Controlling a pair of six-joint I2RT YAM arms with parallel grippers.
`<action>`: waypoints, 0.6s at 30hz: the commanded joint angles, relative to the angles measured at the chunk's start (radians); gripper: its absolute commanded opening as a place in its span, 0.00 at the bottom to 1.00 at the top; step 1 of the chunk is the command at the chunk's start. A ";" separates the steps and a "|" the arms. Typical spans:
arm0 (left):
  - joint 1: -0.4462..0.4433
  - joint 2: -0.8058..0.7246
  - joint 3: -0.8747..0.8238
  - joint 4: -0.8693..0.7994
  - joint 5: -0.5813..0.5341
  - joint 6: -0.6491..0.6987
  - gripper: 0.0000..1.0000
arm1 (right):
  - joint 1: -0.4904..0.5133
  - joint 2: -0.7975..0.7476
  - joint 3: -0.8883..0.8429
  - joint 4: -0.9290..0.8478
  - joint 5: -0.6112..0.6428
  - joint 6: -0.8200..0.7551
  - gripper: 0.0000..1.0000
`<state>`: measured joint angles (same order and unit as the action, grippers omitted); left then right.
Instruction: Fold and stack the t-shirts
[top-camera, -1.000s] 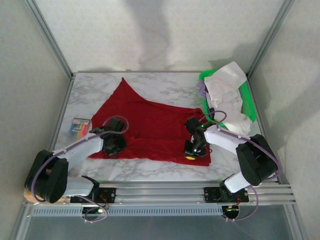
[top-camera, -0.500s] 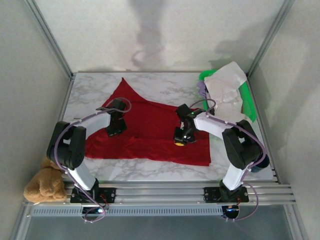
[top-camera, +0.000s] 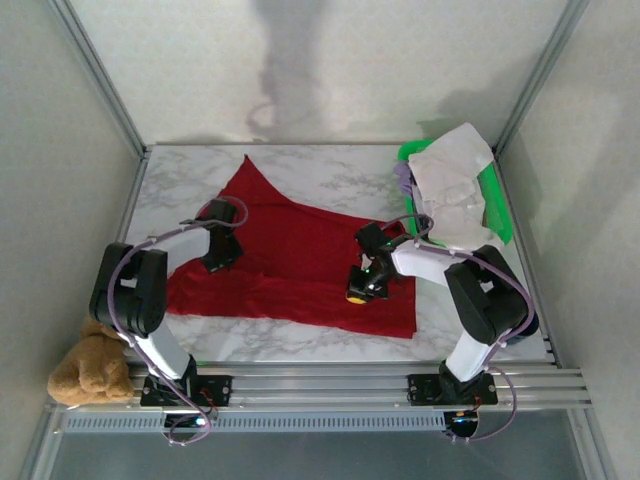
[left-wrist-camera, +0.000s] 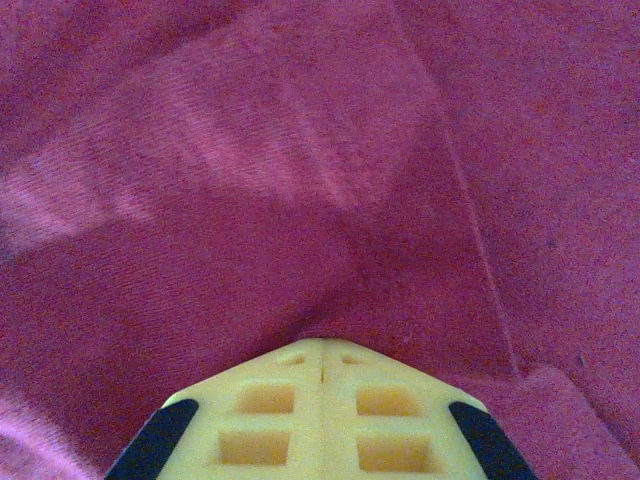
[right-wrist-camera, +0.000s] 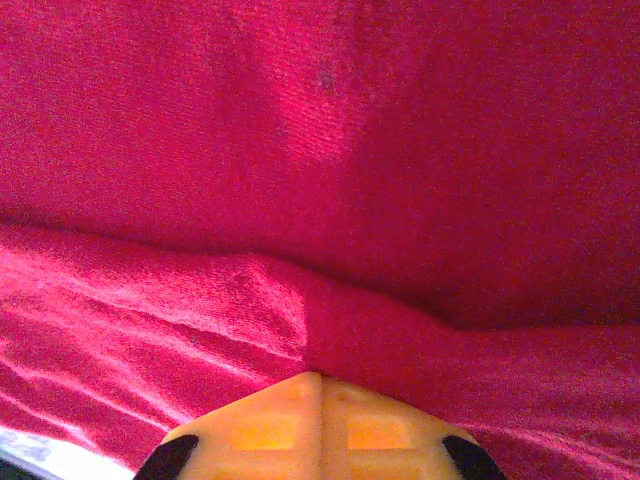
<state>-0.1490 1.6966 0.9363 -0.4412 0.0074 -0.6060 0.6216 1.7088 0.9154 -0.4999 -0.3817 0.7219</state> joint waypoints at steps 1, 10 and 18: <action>0.061 -0.018 -0.081 -0.092 -0.036 -0.019 0.00 | 0.060 0.033 -0.043 -0.072 -0.014 -0.001 0.06; 0.104 -0.141 -0.090 -0.071 0.010 0.005 0.00 | 0.079 -0.048 0.038 -0.181 0.067 -0.015 0.13; 0.120 -0.063 0.289 -0.111 0.180 0.057 0.31 | 0.013 -0.161 0.204 -0.319 0.168 -0.056 0.26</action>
<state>-0.0475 1.5791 1.0939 -0.5381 0.1070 -0.5835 0.6720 1.5829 1.0676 -0.7345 -0.2745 0.6910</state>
